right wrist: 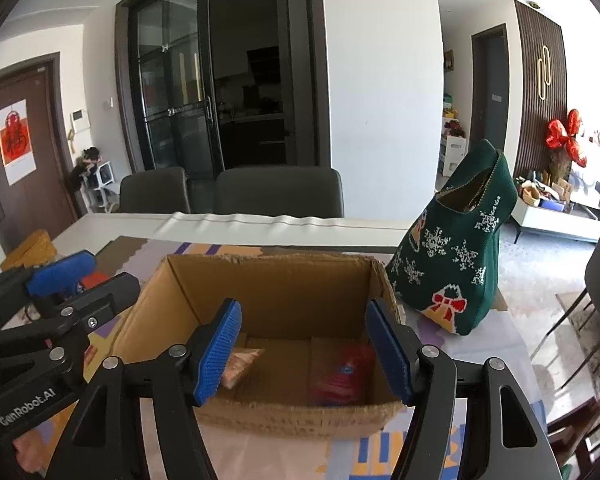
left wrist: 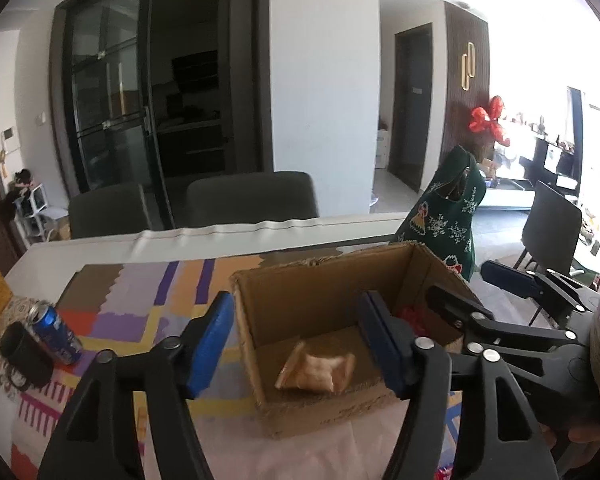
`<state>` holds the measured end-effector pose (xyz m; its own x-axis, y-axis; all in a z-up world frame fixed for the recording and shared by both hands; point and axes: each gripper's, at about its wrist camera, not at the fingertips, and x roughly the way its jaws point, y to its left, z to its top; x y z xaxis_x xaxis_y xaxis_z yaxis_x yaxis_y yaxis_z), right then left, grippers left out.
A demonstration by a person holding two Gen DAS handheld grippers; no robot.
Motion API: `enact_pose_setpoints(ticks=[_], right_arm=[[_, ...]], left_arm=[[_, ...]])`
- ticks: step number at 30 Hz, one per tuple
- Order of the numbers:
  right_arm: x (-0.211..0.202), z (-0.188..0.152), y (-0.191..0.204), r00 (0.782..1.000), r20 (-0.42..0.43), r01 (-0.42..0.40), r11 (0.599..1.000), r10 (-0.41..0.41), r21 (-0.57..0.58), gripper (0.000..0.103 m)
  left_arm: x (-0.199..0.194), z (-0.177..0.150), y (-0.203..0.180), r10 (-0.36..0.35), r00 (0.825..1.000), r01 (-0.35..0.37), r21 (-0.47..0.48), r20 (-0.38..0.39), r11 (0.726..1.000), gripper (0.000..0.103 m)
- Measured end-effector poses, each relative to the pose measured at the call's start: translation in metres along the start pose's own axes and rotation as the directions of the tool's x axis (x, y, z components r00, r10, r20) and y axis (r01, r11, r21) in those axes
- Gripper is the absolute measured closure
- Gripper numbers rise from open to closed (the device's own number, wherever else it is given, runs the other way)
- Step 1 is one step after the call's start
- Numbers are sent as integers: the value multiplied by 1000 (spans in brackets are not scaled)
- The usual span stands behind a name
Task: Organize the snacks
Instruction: 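Carry both held snacks over the cardboard box and open both tools to drop them, then withdraw both tools from the box back toward the snack pile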
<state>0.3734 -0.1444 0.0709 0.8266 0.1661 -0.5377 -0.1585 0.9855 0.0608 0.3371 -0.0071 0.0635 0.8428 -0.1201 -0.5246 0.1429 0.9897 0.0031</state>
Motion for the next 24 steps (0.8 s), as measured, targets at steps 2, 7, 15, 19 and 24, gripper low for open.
enact_pose_setpoints(ticks=[2, 7, 15, 19, 24], right_arm=[[-10, -4, 2, 1000, 3, 0, 1000, 0, -7, 33], [-34, -14, 6, 1000, 9, -20, 1000, 21, -12, 33], [-73, -40, 13, 999, 0, -52, 999, 52, -14, 33], [-84, -56, 17, 997, -23, -69, 997, 69, -25, 33], [-93, -79, 21, 993, -69, -96, 995, 93, -36, 33]], left_arm=[[-11, -5, 3, 1, 1000, -2, -19, -11, 1000, 33], [-35, -18, 6, 17, 1000, -17, -23, -18, 1000, 25], [-69, -45, 1, 2, 999, -3, -14, -36, 1000, 20], [-82, -60, -2, -4, 999, 3, -8, -51, 1000, 20], [-94, -80, -8, -25, 997, 27, 26, -68, 999, 20]])
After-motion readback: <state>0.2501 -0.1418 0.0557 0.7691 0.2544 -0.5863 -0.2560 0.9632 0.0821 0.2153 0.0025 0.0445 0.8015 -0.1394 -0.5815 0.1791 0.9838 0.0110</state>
